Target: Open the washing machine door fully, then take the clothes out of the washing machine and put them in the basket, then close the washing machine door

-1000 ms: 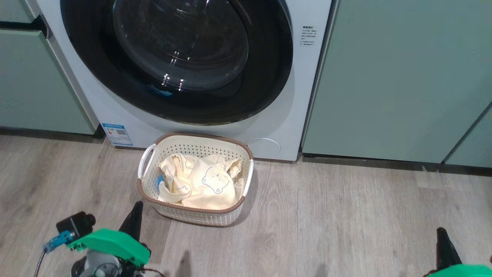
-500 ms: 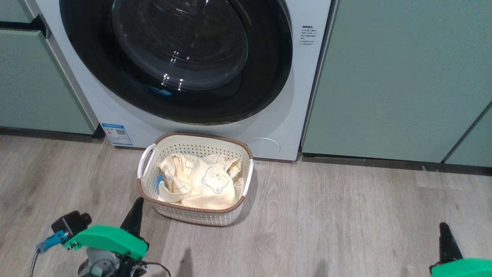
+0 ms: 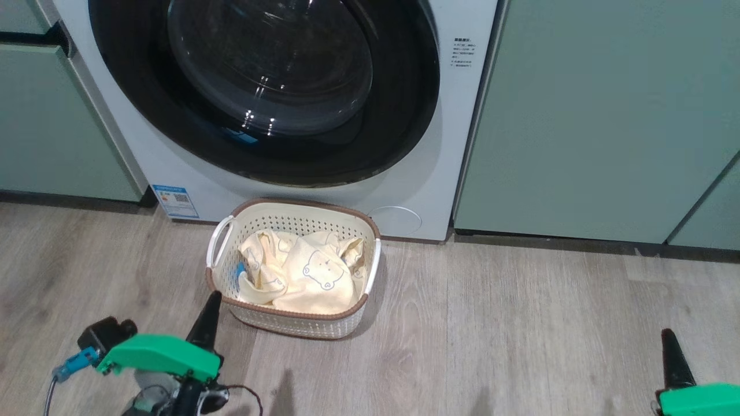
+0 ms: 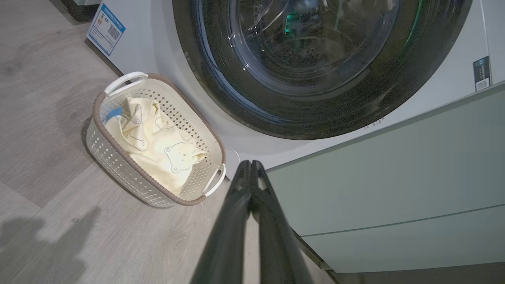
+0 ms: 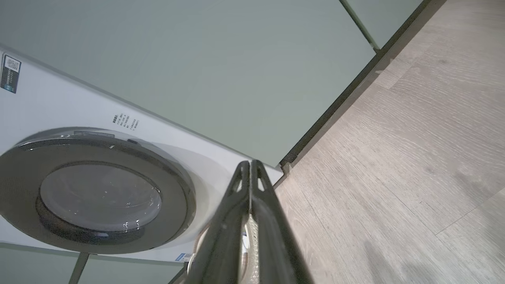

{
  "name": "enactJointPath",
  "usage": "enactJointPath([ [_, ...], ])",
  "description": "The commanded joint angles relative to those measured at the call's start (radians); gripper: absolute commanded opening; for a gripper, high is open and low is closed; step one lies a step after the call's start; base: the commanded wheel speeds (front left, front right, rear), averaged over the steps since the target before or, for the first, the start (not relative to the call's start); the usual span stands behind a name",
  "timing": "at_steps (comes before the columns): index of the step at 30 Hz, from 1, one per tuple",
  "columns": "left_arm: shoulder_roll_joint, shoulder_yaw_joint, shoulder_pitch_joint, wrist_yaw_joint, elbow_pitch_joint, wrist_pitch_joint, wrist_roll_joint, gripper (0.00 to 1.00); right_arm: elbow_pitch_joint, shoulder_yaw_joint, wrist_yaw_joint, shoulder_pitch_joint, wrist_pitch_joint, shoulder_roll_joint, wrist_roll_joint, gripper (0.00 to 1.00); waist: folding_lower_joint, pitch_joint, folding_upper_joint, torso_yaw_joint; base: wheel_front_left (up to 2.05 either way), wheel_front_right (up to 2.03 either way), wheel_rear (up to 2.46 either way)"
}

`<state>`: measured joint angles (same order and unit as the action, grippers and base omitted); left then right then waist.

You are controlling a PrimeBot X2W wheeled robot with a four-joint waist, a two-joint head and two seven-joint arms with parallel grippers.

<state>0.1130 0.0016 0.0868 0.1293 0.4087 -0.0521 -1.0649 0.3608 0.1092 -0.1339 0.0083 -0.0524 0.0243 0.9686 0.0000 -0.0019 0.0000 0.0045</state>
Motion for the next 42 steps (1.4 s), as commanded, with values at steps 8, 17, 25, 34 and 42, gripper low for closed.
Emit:
enactJointPath([
  [8,0.000,0.043,0.033,0.001,-0.055,0.026,-0.090,0.00,-0.050,-0.004,0.002,-0.070,0.027,0.018,0.107,0.00,0.0000,0.001,0.0000,-0.001,0.00,0.00,0.00],
  [17,-0.012,0.056,0.031,0.001,-0.076,0.053,-0.176,0.00,-0.062,-0.002,0.002,-0.079,0.053,0.019,0.208,0.00,0.0000,0.002,0.0000,-0.001,0.00,0.00,0.00],
  [25,-0.021,0.066,0.029,0.001,-0.092,0.073,-0.243,0.00,-0.072,-0.001,0.002,-0.086,0.074,0.021,0.287,0.00,0.0000,0.002,0.0000,-0.002,0.00,0.00,0.00],
  [34,-0.033,0.080,0.027,0.001,-0.112,0.100,-0.329,0.00,-0.085,0.001,0.003,-0.094,0.100,0.022,0.389,0.00,0.0000,0.003,0.0000,-0.003,0.00,0.00,0.00],
  [42,-0.044,0.091,0.025,0.001,-0.131,0.123,-0.406,0.00,-0.096,0.002,0.003,-0.102,0.123,0.024,0.478,0.00,0.0000,0.004,0.0000,-0.003,0.00,0.00,0.00],
])
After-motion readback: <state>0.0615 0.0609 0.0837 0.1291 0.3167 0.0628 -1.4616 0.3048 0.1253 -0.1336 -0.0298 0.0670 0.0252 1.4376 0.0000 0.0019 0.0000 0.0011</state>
